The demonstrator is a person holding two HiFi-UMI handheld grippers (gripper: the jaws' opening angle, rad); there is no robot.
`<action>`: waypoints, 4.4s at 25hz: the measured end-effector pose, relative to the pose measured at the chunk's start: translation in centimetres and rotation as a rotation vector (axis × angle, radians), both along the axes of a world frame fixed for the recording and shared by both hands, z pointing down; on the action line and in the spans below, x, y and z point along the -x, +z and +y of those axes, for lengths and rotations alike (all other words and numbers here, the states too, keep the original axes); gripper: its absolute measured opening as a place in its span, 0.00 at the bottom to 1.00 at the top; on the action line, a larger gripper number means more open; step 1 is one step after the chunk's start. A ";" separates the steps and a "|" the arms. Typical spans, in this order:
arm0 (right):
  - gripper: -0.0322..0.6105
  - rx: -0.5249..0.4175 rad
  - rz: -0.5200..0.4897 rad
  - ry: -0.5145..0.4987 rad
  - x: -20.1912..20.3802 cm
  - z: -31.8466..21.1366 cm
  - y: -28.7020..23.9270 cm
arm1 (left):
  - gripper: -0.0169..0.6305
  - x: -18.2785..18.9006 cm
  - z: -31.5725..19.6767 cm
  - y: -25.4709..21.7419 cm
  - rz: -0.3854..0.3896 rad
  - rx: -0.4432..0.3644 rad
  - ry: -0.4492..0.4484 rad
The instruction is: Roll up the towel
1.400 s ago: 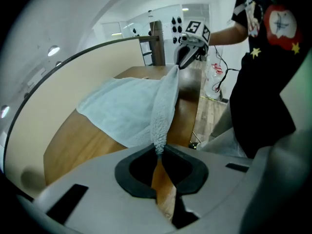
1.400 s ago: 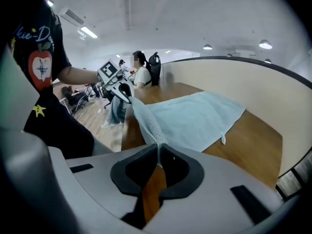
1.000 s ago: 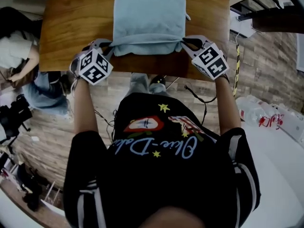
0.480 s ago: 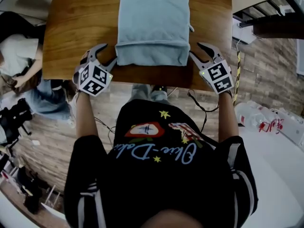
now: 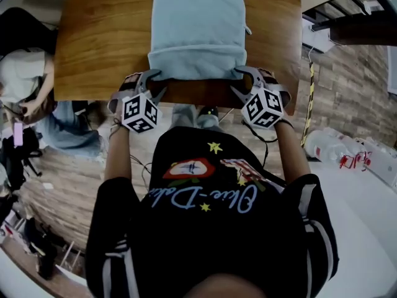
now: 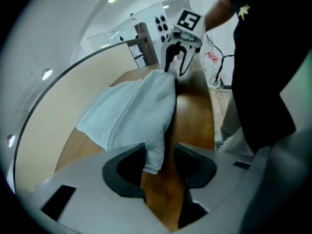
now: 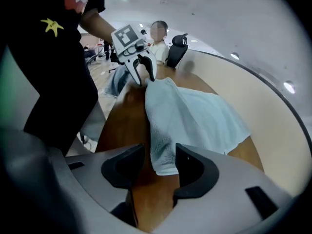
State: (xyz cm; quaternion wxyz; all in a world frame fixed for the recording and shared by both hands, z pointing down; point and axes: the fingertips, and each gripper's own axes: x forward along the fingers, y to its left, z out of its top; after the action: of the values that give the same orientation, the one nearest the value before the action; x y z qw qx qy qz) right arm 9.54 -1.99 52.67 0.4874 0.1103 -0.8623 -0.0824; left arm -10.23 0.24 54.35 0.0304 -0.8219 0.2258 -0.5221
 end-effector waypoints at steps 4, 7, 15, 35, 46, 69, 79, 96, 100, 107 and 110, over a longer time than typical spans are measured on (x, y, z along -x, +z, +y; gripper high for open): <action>0.26 -0.023 0.053 0.010 -1.5 -0.5 1.3 | 0.14 0.8 -1.0 0.2 -0.006 -0.026 -0.030; 0.11 -0.008 0.016 0.060 -1.9 -1.2 1.2 | 0.07 1.4 -1.5 0.3 -0.015 -0.031 -0.022; 0.08 0.106 -0.084 0.084 -2.5 1.2 -0.8 | 0.06 2.0 0.6 -1.3 0.062 0.016 -0.036; 0.08 0.461 -0.265 0.197 -1.9 0.1 -4.1 | 0.06 3.0 -0.4 -4.0 0.159 0.210 -0.008; 0.08 0.424 -0.246 0.307 -1.8 -4.9 -2.2 | 0.06 3.1 -5.5 -2.1 0.101 0.130 -0.021; 0.37 0.252 -0.278 0.371 -3.2 -9.5 -3.7 | 0.41 6.0 -10.4 -5.5 0.174 -0.124 -0.242; 0.37 0.037 -0.139 0.066 0.7 -4.1 -4.3 | 0.41 3.6 -4.7 -4.0 0.074 -0.086 -0.081; 0.37 0.074 0.058 0.002 -0.7 -3.1 1.1 | 0.32 3.3 -4.3 -0.3 -0.010 -0.019 0.019; 0.30 0.077 0.067 0.000 -0.9 -3.1 1.7 | 0.21 2.9 -4.5 0.1 -0.014 -0.043 0.008; 0.08 0.105 -0.002 0.049 -1.2 -2.5 0.7 | 0.09 3.5 -4.0 -0.2 0.017 -0.049 0.000; 0.08 0.120 -0.016 0.029 -1.2 -1.3 0.1 | 0.09 3.7 -2.9 -0.4 0.027 -0.032 -0.002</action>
State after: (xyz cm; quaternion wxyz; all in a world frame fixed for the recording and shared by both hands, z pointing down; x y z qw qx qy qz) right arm 10.71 -3.24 52.78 0.4875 0.0941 -0.8678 -0.0225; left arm -13.91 -2.65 53.91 0.0401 -0.8281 0.2352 -0.5073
